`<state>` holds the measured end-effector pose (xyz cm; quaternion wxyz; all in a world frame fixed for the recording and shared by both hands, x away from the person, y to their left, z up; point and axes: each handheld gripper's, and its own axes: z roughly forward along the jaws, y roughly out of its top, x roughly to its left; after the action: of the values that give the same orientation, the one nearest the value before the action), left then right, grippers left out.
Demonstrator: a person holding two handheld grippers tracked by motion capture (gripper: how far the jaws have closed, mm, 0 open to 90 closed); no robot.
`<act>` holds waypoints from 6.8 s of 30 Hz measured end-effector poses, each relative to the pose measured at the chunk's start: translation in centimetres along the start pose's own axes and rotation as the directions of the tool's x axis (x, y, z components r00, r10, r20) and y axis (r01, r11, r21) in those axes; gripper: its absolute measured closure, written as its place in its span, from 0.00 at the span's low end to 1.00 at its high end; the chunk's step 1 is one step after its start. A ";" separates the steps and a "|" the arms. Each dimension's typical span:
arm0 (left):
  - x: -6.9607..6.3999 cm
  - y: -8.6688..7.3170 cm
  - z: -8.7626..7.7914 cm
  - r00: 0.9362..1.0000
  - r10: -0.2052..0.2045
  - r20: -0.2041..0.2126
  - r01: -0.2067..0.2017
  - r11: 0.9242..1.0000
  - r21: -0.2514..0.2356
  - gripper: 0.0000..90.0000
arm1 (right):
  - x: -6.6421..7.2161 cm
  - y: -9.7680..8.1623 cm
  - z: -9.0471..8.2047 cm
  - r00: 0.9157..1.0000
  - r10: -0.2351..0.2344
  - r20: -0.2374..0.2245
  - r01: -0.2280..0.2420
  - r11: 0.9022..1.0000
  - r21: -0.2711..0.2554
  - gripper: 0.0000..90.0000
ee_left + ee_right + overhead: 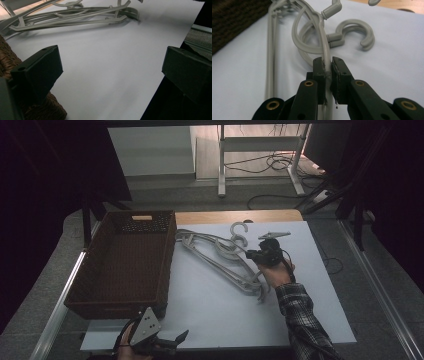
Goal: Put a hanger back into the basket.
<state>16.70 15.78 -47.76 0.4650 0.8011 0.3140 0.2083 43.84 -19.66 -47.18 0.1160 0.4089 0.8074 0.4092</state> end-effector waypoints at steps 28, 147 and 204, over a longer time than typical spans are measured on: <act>0.2 0.4 0.0 1.000 -0.018 0.010 0.018 1.000 0.000 0.04 | 0.6 1.6 -7.1 0.997 -0.006 -0.080 -0.004 0.993 -0.115 0.91; 10.6 14.9 9.0 0.803 -0.077 0.591 -0.134 0.943 0.306 0.91 | 3.9 -4.8 -18.5 0.916 -0.247 -0.315 0.197 0.963 -0.183 0.72; 20.8 7.6 -6.9 0.949 -0.164 -0.269 0.189 0.979 0.072 0.91 | 4.5 -7.4 -14.9 0.932 -0.126 -0.340 0.073 0.984 -0.165 0.67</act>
<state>29.64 31.70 -36.90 0.3967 0.7570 0.4527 0.2542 29.00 -27.16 -42.56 0.0220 0.2784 0.8018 0.5283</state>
